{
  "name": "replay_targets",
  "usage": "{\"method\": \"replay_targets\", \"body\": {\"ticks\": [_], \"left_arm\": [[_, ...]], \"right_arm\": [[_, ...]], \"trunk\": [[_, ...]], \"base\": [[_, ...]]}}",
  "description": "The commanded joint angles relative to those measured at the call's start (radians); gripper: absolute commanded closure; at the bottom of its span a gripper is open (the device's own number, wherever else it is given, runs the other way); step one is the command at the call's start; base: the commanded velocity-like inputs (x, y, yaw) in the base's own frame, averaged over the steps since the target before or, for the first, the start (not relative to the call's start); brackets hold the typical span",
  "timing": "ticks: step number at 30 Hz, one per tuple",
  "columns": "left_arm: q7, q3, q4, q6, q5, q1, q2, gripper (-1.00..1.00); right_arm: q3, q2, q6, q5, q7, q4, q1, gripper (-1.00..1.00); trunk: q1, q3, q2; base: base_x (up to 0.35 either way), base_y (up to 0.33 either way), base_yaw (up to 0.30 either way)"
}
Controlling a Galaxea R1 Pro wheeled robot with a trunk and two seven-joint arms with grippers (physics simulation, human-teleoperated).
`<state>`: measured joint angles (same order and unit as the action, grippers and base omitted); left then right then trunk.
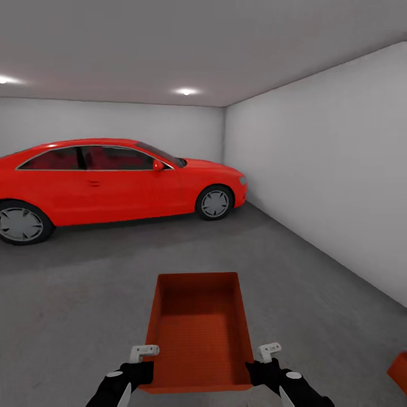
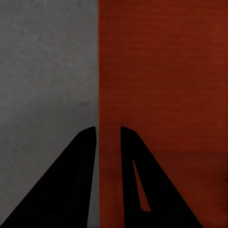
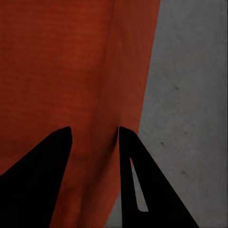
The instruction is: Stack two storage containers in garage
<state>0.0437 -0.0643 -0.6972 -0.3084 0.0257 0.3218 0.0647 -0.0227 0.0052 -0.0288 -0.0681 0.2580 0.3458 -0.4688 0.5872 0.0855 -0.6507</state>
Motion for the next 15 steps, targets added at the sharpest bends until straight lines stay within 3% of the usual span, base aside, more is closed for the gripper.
{"method": "replay_targets", "body": {"ticks": [1,15], "left_arm": [[-0.024,-0.009,-0.001,-0.006,0.025,0.000,-0.018,1.00],[-0.024,-0.009,-0.001,-0.006,0.025,0.000,-0.018,1.00]], "right_arm": [[-0.021,-0.001,0.006,0.010,0.101,0.004,-0.001,1.00],[-0.022,-0.001,0.006,0.008,0.101,0.004,-0.001,1.00]], "trunk": [[0.001,0.002,-0.001],[0.001,0.002,-0.001]], "base": [[0.324,0.000,-0.300],[0.324,0.000,-0.300]]}}
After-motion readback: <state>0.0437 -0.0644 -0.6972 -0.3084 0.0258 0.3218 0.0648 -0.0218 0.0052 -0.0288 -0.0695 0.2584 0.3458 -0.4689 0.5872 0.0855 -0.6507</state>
